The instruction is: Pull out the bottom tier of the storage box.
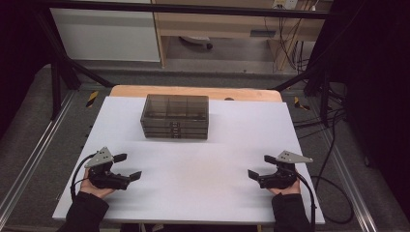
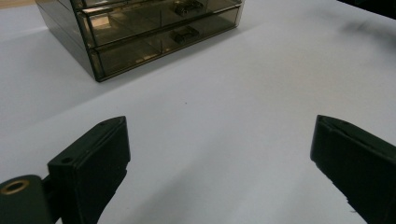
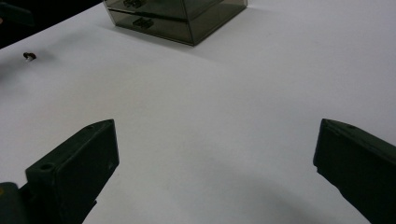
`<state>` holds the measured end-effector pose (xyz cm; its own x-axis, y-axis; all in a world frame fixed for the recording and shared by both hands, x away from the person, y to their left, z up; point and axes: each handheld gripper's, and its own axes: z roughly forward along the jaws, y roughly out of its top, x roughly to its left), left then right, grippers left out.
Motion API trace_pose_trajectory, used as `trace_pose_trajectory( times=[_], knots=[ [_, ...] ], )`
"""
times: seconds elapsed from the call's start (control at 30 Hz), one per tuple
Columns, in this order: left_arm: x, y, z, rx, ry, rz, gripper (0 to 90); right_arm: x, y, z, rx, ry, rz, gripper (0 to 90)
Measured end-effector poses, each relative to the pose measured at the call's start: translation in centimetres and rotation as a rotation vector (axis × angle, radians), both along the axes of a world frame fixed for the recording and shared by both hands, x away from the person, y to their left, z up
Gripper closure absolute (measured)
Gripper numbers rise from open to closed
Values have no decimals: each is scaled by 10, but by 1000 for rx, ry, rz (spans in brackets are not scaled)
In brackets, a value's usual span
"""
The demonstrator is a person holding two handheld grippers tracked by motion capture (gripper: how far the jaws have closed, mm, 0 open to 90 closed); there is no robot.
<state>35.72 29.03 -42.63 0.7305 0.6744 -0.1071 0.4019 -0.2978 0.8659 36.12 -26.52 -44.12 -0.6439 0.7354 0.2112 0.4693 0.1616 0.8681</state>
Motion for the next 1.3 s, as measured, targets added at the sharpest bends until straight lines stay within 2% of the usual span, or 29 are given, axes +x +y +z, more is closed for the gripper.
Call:
trace_pose_trajectory(
  times=[0.37,0.53,1.03,1.3],
  knots=[
    [1,-1,1,7,0,0,48,0,0,0,-9,-2,2,6],
    [1,-3,3,22,-8,-1,48,0,0,0,-11,-2,3,6],
    [3,-9,8,82,-31,-16,50,0,1,0,-13,-3,2,5],
    [4,-15,10,134,-55,-30,51,0,2,0,-20,-3,2,5]
  ],
)
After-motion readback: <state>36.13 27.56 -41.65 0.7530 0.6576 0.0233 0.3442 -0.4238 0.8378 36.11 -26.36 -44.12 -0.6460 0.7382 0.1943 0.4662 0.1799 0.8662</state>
